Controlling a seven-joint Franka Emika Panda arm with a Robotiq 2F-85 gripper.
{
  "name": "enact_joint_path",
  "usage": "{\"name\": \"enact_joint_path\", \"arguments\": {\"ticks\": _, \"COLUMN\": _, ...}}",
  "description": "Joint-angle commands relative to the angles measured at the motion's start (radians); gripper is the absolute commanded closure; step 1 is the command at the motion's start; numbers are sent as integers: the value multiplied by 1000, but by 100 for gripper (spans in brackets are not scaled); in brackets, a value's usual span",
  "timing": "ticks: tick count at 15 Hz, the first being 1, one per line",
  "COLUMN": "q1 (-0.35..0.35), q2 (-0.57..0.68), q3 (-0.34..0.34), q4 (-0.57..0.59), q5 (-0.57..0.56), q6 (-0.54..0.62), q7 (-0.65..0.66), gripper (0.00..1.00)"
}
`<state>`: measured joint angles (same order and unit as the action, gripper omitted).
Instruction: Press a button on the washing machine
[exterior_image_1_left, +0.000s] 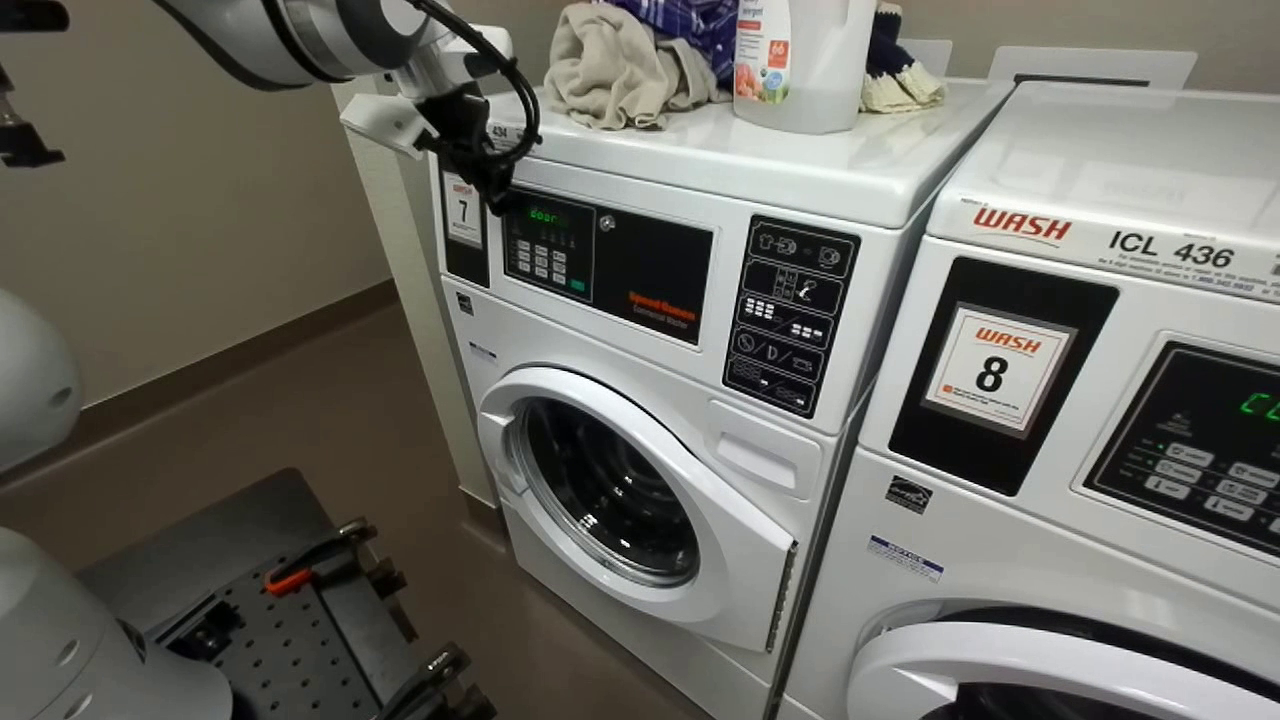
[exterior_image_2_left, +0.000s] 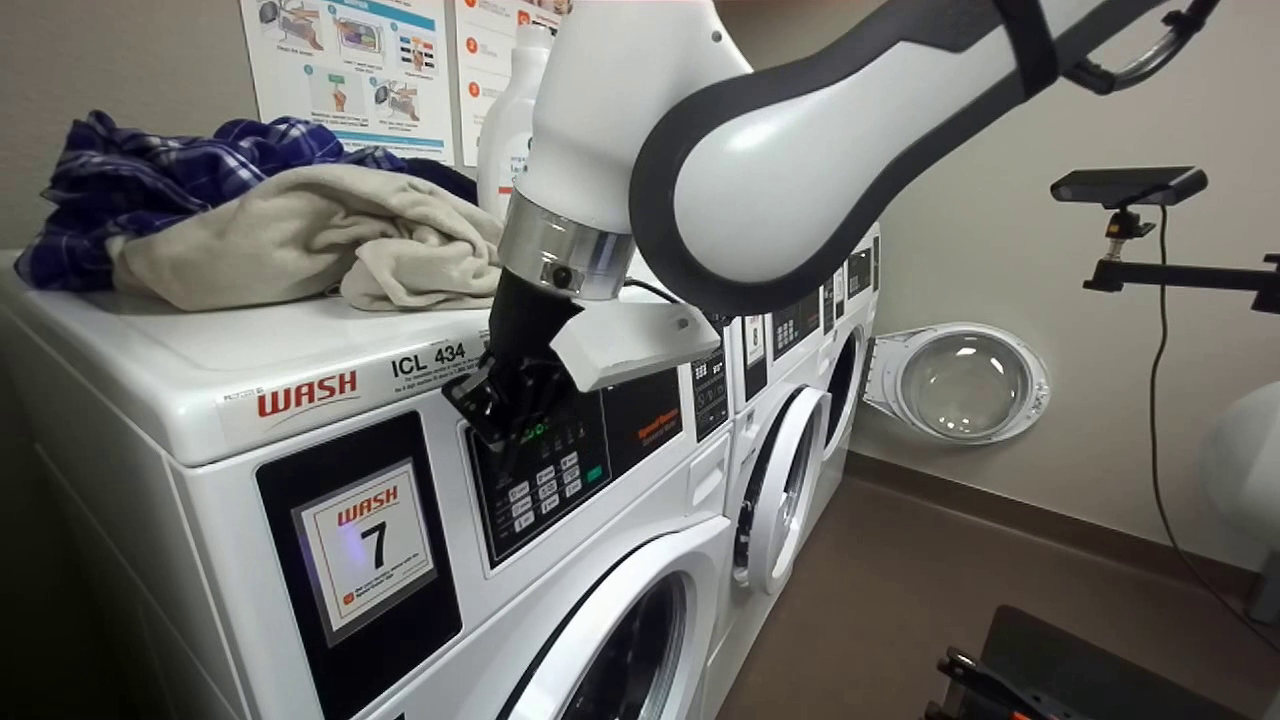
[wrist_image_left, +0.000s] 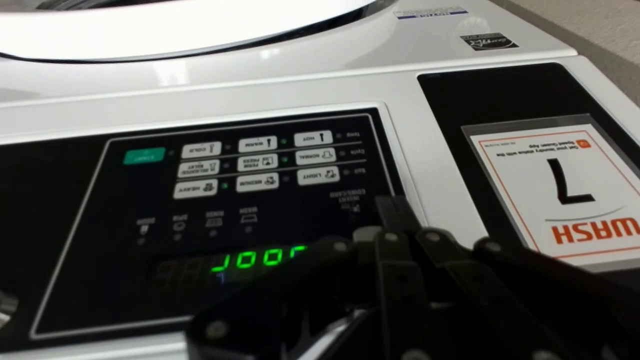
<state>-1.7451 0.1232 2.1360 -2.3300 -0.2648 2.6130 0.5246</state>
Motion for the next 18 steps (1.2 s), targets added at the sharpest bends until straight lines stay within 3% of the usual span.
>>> {"name": "enact_joint_path", "arguments": {"ticks": 1, "q1": -1, "q2": 80, "q3": 8, "q4": 21, "q5": -4, "q6": -107, "q7": -53, "gripper": 100}}
{"name": "enact_joint_path", "arguments": {"ticks": 2, "q1": -2, "q2": 91, "q3": 10, "q4": 27, "q5": -7, "q6": -129, "q7": -60, "gripper": 100}}
{"name": "enact_joint_path", "arguments": {"ticks": 3, "q1": 119, "q2": 128, "q3": -108, "q4": 37, "q5": -58, "q6": -157, "q7": -34, "gripper": 100}}
{"name": "enact_joint_path", "arguments": {"ticks": 7, "q1": 180, "q2": 201, "q3": -152, "q4": 67, "q5": -125, "q6": -255, "q7": -33, "gripper": 100}}
{"name": "enact_joint_path", "arguments": {"ticks": 18, "q1": 143, "q2": 296, "q3": -94, "q4": 81, "q5": -166, "q6": -347, "q7": -31, "gripper": 100}}
